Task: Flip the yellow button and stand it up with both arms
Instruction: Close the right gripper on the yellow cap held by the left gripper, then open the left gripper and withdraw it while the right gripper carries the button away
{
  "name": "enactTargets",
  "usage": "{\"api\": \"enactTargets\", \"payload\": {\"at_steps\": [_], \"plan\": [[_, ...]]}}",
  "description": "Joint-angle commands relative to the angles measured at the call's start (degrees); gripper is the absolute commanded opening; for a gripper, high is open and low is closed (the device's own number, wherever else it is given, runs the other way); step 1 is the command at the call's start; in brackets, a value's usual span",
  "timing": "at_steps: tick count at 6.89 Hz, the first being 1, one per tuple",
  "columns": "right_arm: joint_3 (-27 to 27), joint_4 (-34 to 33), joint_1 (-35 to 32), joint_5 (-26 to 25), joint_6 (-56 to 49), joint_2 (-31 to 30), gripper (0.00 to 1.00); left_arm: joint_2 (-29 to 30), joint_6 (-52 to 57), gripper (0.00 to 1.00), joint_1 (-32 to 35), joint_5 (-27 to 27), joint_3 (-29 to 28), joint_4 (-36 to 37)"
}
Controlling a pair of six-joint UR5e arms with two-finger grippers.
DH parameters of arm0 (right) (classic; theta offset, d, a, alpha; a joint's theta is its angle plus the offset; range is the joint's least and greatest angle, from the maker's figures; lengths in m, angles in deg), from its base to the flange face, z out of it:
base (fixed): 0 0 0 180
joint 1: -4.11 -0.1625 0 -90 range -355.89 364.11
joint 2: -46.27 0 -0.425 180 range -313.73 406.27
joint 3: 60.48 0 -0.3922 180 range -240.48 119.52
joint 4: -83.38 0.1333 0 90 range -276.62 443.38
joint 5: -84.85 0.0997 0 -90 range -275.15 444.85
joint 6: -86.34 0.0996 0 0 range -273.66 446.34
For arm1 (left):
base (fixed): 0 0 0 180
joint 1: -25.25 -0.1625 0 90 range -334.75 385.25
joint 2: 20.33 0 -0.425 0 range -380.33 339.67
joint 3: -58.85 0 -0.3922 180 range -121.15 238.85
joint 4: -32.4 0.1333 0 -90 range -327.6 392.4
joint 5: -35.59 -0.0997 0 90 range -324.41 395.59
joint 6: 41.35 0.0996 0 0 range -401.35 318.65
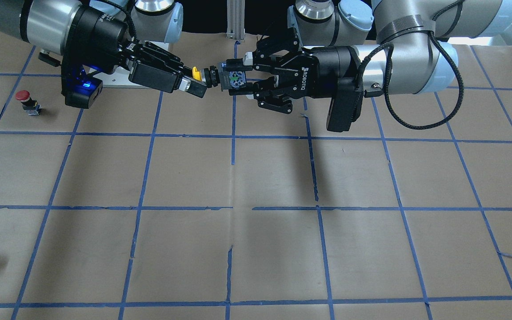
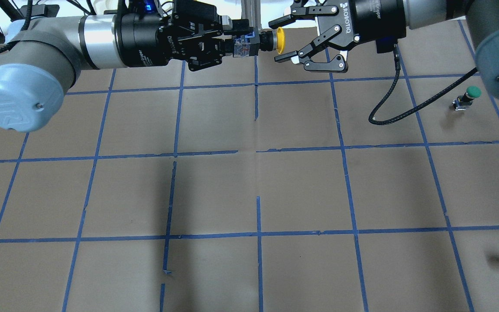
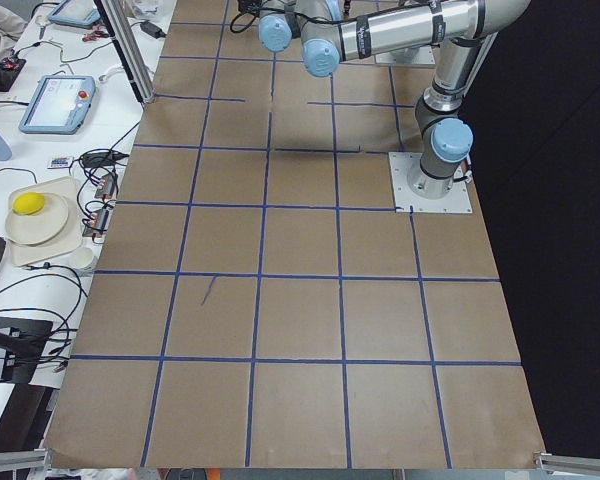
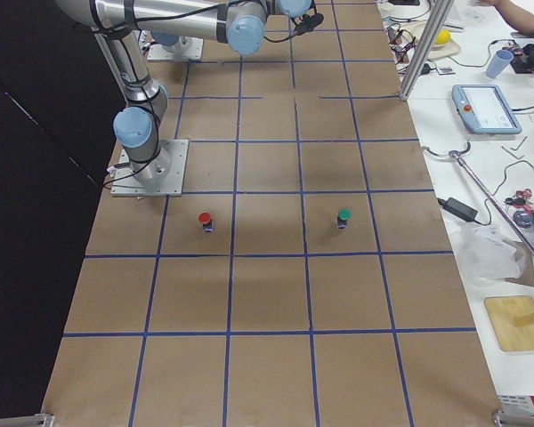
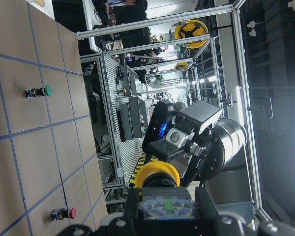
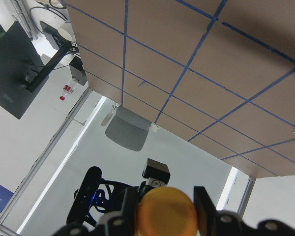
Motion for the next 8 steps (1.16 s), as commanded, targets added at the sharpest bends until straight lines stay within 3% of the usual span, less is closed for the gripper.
{"api": "enactTargets", "payload": {"at_steps": [1, 2, 3, 5, 6, 8], "plan": [[0.0, 0.0, 0.0, 0.2, -0.1, 0.0, 0.23, -0.2, -0.2, 0.4, -0.1, 0.0, -0.1, 0.0], [0.0, 0.1, 0.1, 0.2, -0.1, -0.1, 0.22, -0.2, -0.5, 0.76, 0.0, -0.4, -0.1, 0.0], [0.1, 0.0, 0.0, 0.2, 0.0, -0.1, 0.22, -0.2, -0.6, 1.0, -0.2, -1.0, -0.1, 0.0], [0.1, 0.0, 0.1, 0.0, -0.1, 0.0, 0.22, -0.2, -1.4, 1.0, -0.4, -1.3, -1.1, 0.0], [0.2, -0.2, 1.0, -0.7, -0.9, 0.4, 0.22, -0.2, -4.7, 1.0, -0.9, -4.4, -1.3, 0.1], [0.1, -1.0, 4.6, -9.9, -7.6, 0.5, 0.18, -0.2, -9.7, 1.0, -1.6, -16.0, -2.5, 1.9]]}}
